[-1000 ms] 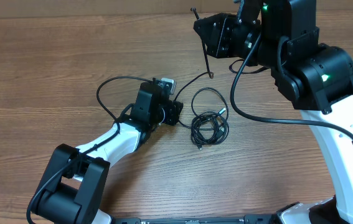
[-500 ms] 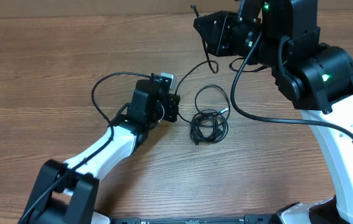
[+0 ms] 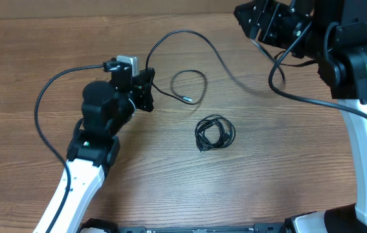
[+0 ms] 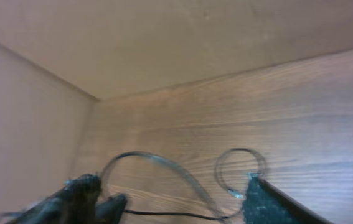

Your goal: Untangle cables

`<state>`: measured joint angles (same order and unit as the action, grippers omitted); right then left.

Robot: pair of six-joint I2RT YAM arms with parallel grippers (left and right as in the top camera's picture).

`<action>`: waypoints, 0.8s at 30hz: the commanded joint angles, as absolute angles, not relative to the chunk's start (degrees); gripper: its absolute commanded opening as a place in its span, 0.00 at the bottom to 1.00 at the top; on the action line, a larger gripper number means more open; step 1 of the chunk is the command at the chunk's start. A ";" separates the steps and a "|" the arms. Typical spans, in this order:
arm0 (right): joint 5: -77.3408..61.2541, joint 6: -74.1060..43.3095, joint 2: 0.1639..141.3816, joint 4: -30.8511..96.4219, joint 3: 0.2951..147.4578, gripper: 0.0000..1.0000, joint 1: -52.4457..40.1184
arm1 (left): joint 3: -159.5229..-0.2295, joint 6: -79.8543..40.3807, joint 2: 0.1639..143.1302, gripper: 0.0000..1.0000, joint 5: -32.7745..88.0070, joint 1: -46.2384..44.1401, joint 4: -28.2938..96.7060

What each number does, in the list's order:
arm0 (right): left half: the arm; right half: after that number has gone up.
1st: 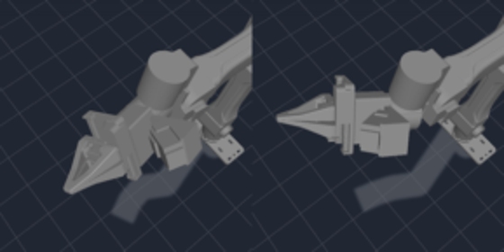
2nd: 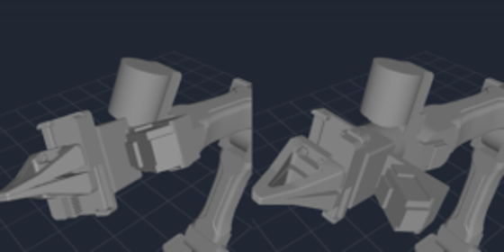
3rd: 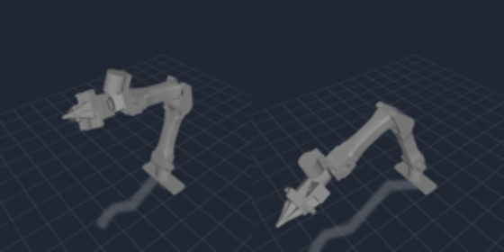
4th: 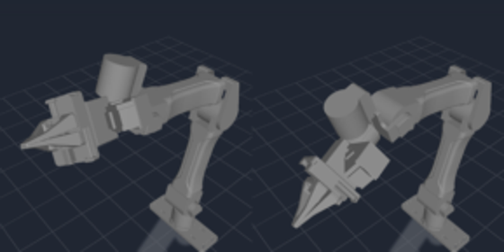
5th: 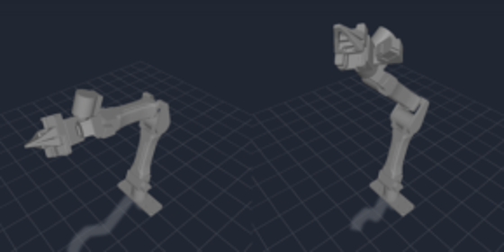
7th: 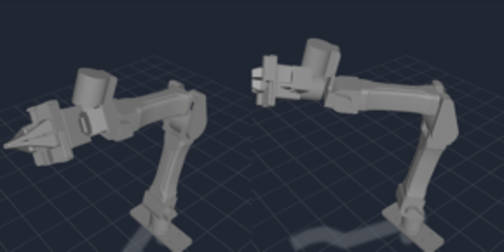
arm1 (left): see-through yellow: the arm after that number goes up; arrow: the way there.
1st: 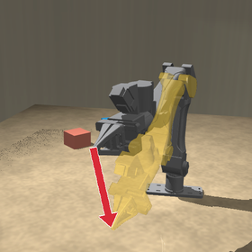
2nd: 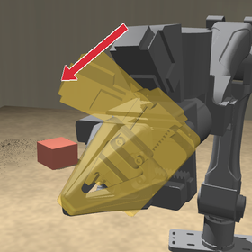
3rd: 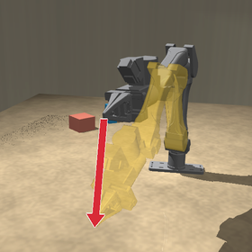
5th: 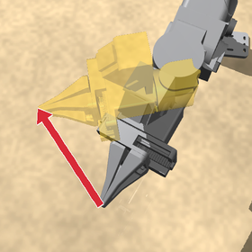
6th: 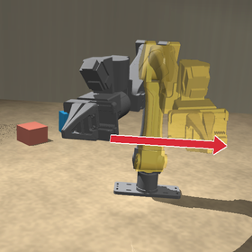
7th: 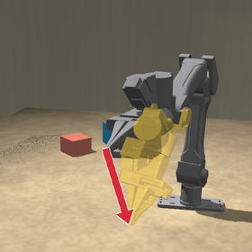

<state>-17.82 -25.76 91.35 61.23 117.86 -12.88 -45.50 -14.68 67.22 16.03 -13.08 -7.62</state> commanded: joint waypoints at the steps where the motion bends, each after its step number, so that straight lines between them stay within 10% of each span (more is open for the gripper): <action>1: -18.11 -25.23 91.88 62.35 119.26 0.87 -12.45 | -46.48 -15.99 63.88 0.04 17.56 -13.04 -7.55; 12: -18.17 -22.24 96.27 70.89 119.24 1.00 -12.62 | -46.48 -22.83 63.68 0.04 -8.23 -12.25 1.15; 18: -22.13 -22.20 99.18 73.21 119.22 1.00 -13.39 | -46.48 -27.07 63.68 0.05 -8.10 -9.10 3.05; 21: -23.22 -22.00 100.88 73.21 119.22 1.00 -14.61 | -46.48 -27.05 63.68 0.27 -5.85 -8.80 4.23; 24: -23.22 -20.60 102.59 73.19 119.22 1.00 -16.34 | -46.48 -27.03 63.68 0.19 -4.62 -8.80 6.07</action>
<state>-21.80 -22.37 101.19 73.21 117.86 -14.74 -45.50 -26.00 63.77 -5.32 -8.91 5.45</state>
